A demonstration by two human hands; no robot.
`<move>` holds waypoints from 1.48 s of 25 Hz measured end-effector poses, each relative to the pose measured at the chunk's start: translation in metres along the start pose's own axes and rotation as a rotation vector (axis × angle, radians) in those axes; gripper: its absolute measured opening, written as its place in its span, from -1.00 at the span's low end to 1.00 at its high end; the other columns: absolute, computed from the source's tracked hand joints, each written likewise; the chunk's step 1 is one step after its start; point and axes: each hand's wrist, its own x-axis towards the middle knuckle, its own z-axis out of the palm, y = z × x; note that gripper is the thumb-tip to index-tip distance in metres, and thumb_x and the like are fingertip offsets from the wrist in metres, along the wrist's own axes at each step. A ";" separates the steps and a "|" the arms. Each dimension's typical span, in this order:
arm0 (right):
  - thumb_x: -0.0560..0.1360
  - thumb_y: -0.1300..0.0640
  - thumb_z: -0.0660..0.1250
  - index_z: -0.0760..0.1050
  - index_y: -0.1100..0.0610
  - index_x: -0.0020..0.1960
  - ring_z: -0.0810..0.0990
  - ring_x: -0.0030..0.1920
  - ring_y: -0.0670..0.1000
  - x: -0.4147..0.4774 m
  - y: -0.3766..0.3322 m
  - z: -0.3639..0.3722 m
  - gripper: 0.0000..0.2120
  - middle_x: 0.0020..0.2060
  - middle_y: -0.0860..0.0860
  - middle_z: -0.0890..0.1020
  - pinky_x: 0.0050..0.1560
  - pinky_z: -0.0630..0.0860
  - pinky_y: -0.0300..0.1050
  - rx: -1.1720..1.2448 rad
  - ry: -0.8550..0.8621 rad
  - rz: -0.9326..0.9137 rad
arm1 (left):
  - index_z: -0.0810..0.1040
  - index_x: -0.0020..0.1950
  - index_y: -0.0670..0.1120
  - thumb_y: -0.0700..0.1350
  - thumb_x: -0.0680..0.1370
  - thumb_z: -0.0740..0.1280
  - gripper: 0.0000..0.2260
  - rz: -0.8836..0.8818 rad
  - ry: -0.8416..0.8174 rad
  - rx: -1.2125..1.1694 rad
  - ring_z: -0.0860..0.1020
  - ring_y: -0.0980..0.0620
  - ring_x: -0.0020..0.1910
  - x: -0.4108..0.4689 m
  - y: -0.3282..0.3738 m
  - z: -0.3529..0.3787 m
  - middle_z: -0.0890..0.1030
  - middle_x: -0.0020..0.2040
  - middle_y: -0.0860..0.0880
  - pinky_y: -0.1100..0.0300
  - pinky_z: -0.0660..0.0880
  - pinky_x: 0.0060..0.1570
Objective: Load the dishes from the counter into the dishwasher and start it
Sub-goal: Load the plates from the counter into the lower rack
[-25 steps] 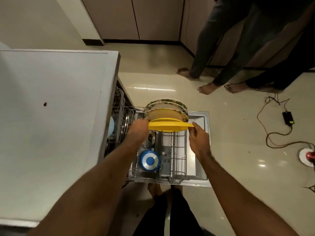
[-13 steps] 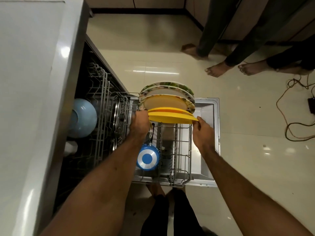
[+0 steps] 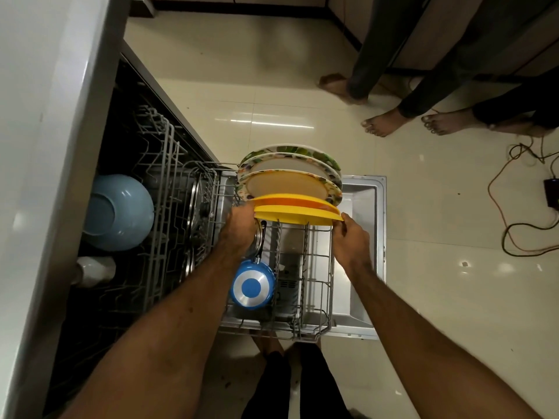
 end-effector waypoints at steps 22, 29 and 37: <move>0.69 0.10 0.27 -0.05 0.06 0.71 0.44 0.48 0.18 -0.080 -0.090 -0.052 -0.28 0.59 0.12 0.32 0.40 0.44 0.08 -0.257 -0.312 -0.180 | 0.07 0.67 -0.05 0.10 0.67 0.28 -0.34 0.140 -0.112 -0.050 0.14 -0.11 0.63 -0.116 0.025 -0.076 0.05 0.69 -0.05 -0.14 0.26 0.55; 0.66 -0.13 0.28 -0.08 0.02 0.71 0.07 0.67 0.03 -0.143 -0.176 -0.080 -0.21 0.69 0.00 0.05 0.60 0.11 0.02 -0.429 -0.365 -0.736 | 0.01 0.68 -0.04 0.08 0.66 0.30 -0.30 0.304 0.008 0.026 0.14 -0.05 0.63 -0.198 0.049 -0.168 0.06 0.68 -0.03 -0.09 0.25 0.56; 0.68 -0.21 0.19 -0.16 -0.06 0.71 -0.16 0.67 -0.11 -0.205 -0.264 -0.107 -0.22 0.69 -0.13 -0.11 0.63 -0.16 -0.02 -0.440 -0.380 -1.183 | -0.08 0.70 -0.05 0.16 0.67 0.23 -0.26 0.264 0.299 -0.025 0.00 0.00 0.66 -0.306 0.025 -0.255 -0.02 0.70 -0.06 0.03 0.08 0.62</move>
